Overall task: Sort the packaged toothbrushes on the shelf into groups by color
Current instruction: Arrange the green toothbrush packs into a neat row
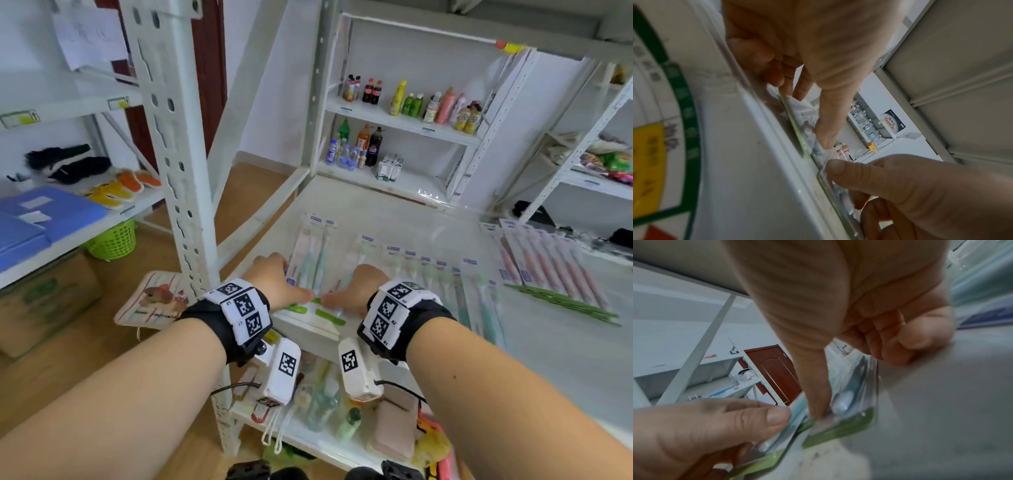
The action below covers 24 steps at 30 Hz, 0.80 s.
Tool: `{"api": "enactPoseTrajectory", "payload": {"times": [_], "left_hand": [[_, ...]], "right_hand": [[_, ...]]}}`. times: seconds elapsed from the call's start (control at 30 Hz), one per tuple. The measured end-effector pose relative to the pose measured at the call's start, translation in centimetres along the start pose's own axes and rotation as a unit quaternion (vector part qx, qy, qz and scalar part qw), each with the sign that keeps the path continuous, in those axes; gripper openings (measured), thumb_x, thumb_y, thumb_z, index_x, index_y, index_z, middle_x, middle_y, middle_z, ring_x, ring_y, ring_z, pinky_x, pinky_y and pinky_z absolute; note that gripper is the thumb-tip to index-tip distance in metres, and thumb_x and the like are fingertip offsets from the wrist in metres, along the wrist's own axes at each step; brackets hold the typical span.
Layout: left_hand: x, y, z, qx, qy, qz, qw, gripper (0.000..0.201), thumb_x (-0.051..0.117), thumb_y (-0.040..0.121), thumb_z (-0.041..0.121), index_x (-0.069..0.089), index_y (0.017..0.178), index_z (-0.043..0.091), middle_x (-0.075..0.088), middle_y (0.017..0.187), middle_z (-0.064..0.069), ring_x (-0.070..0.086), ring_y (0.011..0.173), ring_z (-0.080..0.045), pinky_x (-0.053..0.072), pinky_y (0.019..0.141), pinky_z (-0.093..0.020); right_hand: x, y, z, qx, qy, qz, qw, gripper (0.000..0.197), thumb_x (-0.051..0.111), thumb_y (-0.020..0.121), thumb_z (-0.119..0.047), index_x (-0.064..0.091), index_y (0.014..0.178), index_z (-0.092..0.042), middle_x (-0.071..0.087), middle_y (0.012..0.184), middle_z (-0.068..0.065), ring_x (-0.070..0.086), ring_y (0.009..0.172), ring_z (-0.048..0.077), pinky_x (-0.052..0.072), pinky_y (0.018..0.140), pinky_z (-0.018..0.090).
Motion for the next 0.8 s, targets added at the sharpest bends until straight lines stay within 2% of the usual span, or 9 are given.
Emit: {"api": "enactPoseTrajectory", "payload": {"times": [0.1, 0.13, 0.23, 0.37, 0.43, 0.57, 0.7, 0.8], "left_hand": [[0.1, 0.2, -0.4, 0.001, -0.014, 0.002, 1.000, 0.073, 0.076, 0.061, 0.057, 0.044, 0.116, 0.020, 0.047, 0.105, 0.001, 0.056, 0.087, -0.018, 0.048, 0.076, -0.031], [0.1, 0.3, -0.6, 0.002, -0.018, 0.002, 1.000, 0.069, 0.076, 0.062, 0.055, 0.044, 0.112, 0.021, 0.047, 0.101, 0.003, 0.055, 0.085, -0.017, 0.047, 0.073, -0.030], [-0.1, 0.7, -1.2, 0.003, -0.042, -0.005, 0.999, 0.054, 0.074, 0.067, 0.049, 0.042, 0.101, 0.023, 0.054, 0.093, 0.008, 0.054, 0.078, -0.011, 0.041, 0.062, -0.026], [-0.1, 0.9, -1.5, 0.002, -0.058, -0.005, 0.998, 0.047, 0.071, 0.071, 0.048, 0.045, 0.100, 0.022, 0.055, 0.089, 0.009, 0.055, 0.080, -0.012, 0.040, 0.059, -0.025], [-0.1, 0.8, -1.6, 0.005, -0.064, 0.000, 0.998, 0.043, 0.070, 0.074, 0.047, 0.046, 0.099, 0.021, 0.054, 0.089, 0.008, 0.056, 0.080, -0.013, 0.041, 0.061, -0.026], [-0.1, 0.8, -1.8, 0.020, -0.090, 0.001, 0.996, 0.035, 0.066, 0.080, 0.043, 0.049, 0.099, 0.020, 0.058, 0.093, 0.006, 0.060, 0.088, -0.018, 0.050, 0.079, -0.034], [-0.2, 0.9, -1.9, 0.023, -0.102, 0.006, 0.995, 0.028, 0.061, 0.085, 0.042, 0.051, 0.098, 0.019, 0.057, 0.091, 0.005, 0.059, 0.087, -0.019, 0.048, 0.078, -0.032], [-0.3, 0.9, -1.9, 0.021, -0.109, 0.015, 0.994, 0.024, 0.055, 0.090, 0.037, 0.054, 0.100, 0.015, 0.058, 0.092, 0.001, 0.057, 0.085, -0.020, 0.044, 0.074, -0.029]], "right_hand": [[0.1, 0.3, 0.1, -0.003, -0.007, -0.006, 1.000, 0.043, 0.074, 0.064, -0.054, 0.061, 0.076, -0.015, 0.065, 0.072, 0.002, 0.063, 0.063, 0.017, 0.055, 0.058, 0.028], [-0.1, 0.3, 0.1, -0.002, -0.012, -0.008, 1.000, 0.041, 0.074, 0.065, -0.051, 0.061, 0.079, -0.015, 0.065, 0.073, 0.002, 0.063, 0.064, 0.018, 0.056, 0.058, 0.029], [-0.8, 0.6, 0.5, 0.008, -0.035, -0.017, 0.999, 0.032, 0.072, 0.071, -0.041, 0.054, 0.071, -0.014, 0.056, 0.067, 0.000, 0.056, 0.058, 0.016, 0.042, 0.046, 0.022], [-1.3, 1.4, 0.9, 0.036, -0.057, -0.012, 0.998, 0.032, 0.072, 0.072, -0.035, 0.050, 0.067, -0.013, 0.051, 0.063, 0.001, 0.051, 0.054, 0.015, 0.038, 0.044, 0.020], [-1.3, 1.9, 1.1, 0.046, -0.063, -0.005, 0.997, 0.034, 0.074, 0.070, -0.038, 0.051, 0.068, -0.013, 0.053, 0.064, 0.001, 0.054, 0.054, 0.016, 0.040, 0.046, 0.021], [-1.0, 2.8, 1.6, 0.061, -0.065, 0.004, 0.996, 0.040, 0.077, 0.061, -0.045, 0.054, 0.069, -0.014, 0.058, 0.063, 0.001, 0.058, 0.055, 0.016, 0.041, 0.045, 0.021], [-0.9, 3.1, 1.9, 0.074, -0.070, 0.029, 0.994, 0.044, 0.075, 0.046, -0.053, 0.058, 0.064, -0.017, 0.060, 0.054, -0.001, 0.059, 0.047, 0.016, 0.042, 0.040, 0.018], [-0.7, 3.3, 2.1, 0.083, -0.066, 0.014, 0.994, 0.050, 0.077, 0.047, -0.057, 0.056, 0.065, -0.015, 0.060, 0.059, 0.001, 0.059, 0.052, 0.018, 0.042, 0.044, 0.022]]}}
Point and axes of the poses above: each hand's wrist, its own y-axis towards the middle knuckle, its own x-axis out of the palm, z = x × y, the point moved 5 cm from there along y, towards the middle knuckle
